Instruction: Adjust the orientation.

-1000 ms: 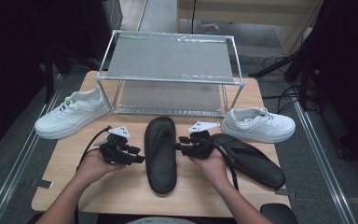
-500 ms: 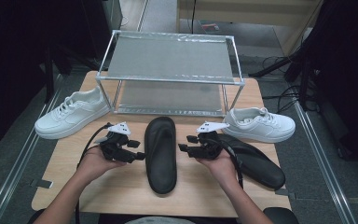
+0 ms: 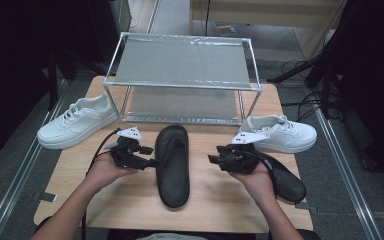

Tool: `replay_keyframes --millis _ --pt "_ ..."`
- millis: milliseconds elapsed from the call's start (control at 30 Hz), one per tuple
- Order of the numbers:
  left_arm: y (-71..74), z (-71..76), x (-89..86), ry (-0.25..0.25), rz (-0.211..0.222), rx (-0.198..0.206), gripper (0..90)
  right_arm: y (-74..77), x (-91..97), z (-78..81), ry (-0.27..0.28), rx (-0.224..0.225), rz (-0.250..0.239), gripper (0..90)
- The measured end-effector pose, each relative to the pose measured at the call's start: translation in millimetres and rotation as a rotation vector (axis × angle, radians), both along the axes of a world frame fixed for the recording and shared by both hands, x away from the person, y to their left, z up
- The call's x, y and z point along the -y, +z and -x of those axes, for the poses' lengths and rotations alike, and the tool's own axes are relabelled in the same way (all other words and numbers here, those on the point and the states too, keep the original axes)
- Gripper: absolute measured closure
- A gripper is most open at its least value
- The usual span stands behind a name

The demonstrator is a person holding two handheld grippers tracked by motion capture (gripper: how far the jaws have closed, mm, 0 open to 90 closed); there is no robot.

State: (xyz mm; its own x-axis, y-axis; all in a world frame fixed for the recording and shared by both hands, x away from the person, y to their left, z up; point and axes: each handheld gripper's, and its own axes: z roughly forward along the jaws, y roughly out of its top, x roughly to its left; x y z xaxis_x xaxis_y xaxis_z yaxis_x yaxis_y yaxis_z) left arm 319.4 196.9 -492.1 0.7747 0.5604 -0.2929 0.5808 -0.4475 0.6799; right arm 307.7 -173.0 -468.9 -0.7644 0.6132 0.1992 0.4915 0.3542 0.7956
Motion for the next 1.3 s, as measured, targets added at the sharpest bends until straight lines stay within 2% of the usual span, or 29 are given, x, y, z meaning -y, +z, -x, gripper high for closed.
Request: replay_keyframes --millis 33,67,100,167,233,333,433,600,1067,1167,1300 --pt "1.3 -1.6 0.1 -0.002 -0.010 -0.005 37.4 1.7 5.8 1.9 -0.009 0.006 -0.005 49.7" --pt "3.7 -3.0 1.8 -0.005 -0.038 -0.007 37.6 3.0 12.0 3.8 -0.020 0.014 -0.007 49.8" --pt "5.8 -3.5 2.7 -0.012 -0.054 0.008 37.8 4.1 18.2 6.0 -0.031 0.019 -0.009 49.8" --pt "8.1 -3.0 3.7 -0.013 -0.035 0.020 37.9 5.1 31.5 10.3 -0.051 0.040 -0.010 49.8" --pt "9.6 -2.9 4.8 -0.012 -0.047 0.027 37.9 4.6 42.9 13.4 -0.068 0.048 -0.016 49.9" --pt "11.3 -2.8 7.1 -0.010 -0.041 0.029 37.9 2.2 62.2 17.9 -0.092 0.049 -0.032 51.9" --pt "14.6 -2.1 10.1 -0.018 -0.043 0.051 37.9 1.0 75.9 20.0 -0.101 0.041 -0.019 52.3" --pt "14.5 -2.2 13.8 -0.025 -0.050 0.056 37.8 -4.3 97.4 29.1 -0.126 0.039 0.004 52.7" --pt "15.7 -8.3 22.4 -0.048 -0.061 0.065 37.8 -15.0 110.0 35.1 -0.158 0.010 0.029 53.2" --pt "15.7 -9.3 23.0 -0.049 -0.060 0.067 37.7 -15.7 112.3 35.5 -0.170 0.026 0.038 53.3" --pt "15.3 -9.7 23.2 -0.049 -0.061 0.065 37.7 -15.3 117.3 34.9 -0.182 0.034 0.021 54.0"
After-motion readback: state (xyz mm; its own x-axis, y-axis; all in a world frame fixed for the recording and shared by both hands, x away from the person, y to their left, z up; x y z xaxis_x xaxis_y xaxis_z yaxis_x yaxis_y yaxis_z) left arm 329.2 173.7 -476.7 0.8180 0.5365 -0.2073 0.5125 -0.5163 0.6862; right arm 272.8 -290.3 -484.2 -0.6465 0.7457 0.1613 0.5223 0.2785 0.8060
